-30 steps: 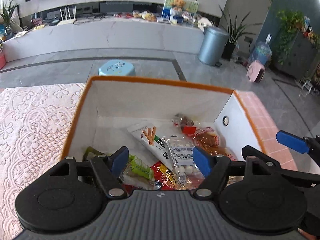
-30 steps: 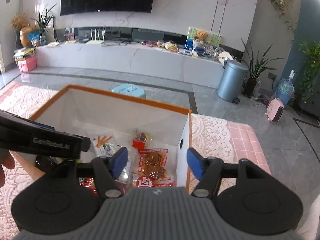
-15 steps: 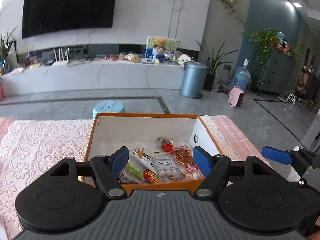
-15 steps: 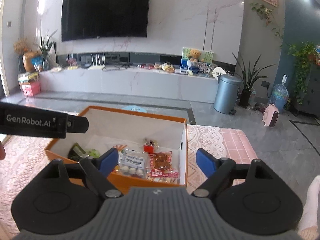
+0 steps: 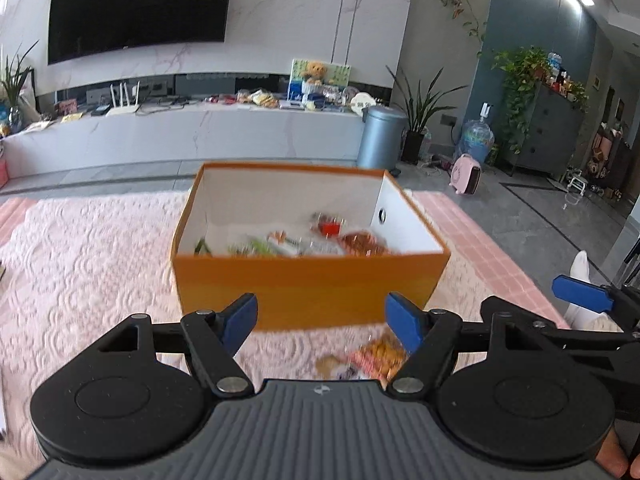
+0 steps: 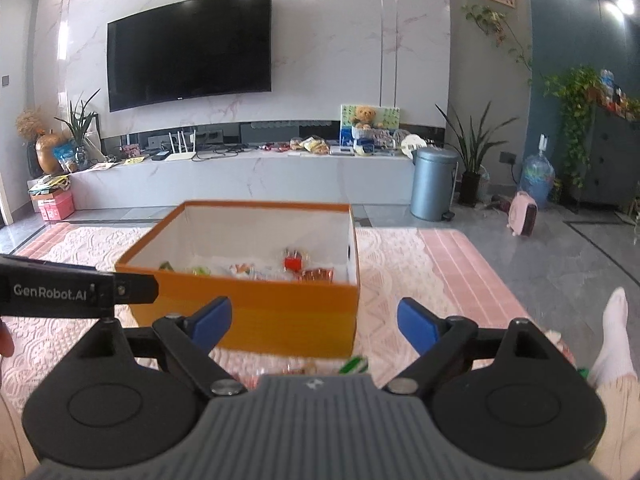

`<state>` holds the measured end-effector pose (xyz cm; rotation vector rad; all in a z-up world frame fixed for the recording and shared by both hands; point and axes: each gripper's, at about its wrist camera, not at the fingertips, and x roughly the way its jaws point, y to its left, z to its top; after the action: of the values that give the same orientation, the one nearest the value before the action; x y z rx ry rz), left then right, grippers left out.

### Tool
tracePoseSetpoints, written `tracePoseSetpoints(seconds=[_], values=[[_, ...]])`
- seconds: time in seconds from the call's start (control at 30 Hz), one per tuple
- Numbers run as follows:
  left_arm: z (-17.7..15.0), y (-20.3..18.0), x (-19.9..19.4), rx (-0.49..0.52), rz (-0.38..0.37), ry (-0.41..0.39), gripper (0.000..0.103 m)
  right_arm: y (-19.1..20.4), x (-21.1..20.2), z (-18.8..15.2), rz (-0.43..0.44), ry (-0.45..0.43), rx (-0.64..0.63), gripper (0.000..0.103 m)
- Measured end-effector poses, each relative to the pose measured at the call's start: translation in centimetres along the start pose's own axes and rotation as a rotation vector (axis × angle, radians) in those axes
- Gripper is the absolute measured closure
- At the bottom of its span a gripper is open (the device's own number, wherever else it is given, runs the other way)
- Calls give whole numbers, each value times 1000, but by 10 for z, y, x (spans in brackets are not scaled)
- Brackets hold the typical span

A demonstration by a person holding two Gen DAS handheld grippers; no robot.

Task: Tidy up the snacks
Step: 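Move both tools back toward the remaining snacks beside the box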

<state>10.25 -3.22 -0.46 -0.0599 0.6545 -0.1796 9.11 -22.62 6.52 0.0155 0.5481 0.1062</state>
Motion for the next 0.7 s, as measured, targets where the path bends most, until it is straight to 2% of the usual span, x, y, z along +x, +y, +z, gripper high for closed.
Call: tracePoseSetpoints(seconds=[0.27,0.7], values=[[-39,3,4,-11,-42,58,19,0,4,-39,5,73,25,15],[-77,12,42,-43,-72,202,22,-9,49,-80,-14,228,20,15]])
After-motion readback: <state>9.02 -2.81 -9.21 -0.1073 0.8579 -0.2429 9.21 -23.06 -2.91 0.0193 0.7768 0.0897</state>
